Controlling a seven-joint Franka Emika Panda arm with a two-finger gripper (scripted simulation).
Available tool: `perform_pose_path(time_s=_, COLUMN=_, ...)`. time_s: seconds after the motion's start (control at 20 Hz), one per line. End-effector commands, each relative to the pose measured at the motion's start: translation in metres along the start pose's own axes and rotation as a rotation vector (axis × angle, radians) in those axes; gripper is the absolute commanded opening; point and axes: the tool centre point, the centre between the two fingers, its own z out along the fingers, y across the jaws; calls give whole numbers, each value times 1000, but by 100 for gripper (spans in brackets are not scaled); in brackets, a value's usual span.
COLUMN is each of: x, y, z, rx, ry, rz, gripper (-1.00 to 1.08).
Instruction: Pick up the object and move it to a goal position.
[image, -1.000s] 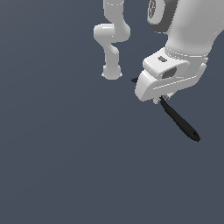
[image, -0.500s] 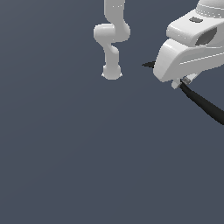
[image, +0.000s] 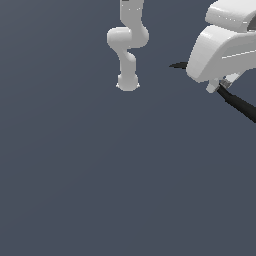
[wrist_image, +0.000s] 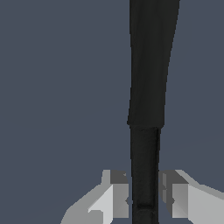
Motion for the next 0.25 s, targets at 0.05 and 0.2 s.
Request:
perform_pose_path(time_s=0.05, x=1, y=-1, z=-4, rx=0, ry=2, rz=0, gripper=-100)
perform_pose_path(time_s=0.2, x=2, y=-1, z=-5, rx=0, ry=2, rz=0, gripper=-100)
